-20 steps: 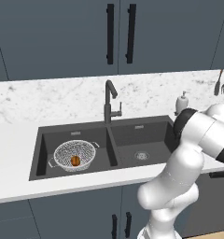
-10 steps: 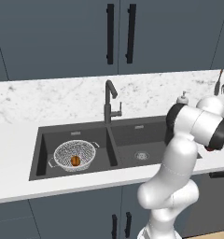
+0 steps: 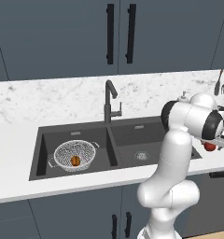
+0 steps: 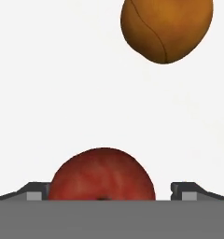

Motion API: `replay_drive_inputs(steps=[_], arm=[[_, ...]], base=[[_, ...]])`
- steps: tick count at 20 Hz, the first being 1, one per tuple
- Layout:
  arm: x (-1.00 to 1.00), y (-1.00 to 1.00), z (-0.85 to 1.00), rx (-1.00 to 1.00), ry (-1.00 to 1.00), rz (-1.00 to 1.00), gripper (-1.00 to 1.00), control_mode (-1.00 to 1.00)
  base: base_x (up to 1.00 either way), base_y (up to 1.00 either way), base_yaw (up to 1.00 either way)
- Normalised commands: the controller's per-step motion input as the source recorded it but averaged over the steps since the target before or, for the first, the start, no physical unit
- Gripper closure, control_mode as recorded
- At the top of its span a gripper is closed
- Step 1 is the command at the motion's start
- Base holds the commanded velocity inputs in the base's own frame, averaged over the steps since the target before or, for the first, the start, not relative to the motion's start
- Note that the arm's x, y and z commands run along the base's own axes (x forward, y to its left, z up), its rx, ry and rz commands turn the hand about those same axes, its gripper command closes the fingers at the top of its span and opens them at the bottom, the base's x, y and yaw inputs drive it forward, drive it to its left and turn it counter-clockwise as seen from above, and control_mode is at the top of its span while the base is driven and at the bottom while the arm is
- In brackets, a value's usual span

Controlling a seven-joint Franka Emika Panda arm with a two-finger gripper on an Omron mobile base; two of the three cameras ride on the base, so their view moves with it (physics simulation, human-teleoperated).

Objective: Put the colander in the sink, put the peach, peach, apple in the colander, and turn on the sink faucet and pour water over the colander.

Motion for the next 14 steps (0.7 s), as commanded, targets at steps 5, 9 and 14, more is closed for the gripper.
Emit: replay_drive_inputs(steps=[5,9,14], arm=[[0.00,-0.08,-0.20,0.00,0.00,0.00,-1.00,-1.00],[0.00,0.03,-0.26,0.02,0.00,0.00,-1.00,-1.00],[-0.07,0.08,-0.18,0.03,0.00,0.00,-1.00,-1.00]], base=[[0.00,0.00,0.00],[0.00,0.00,0.00],[0.00,0.00,0.00]])
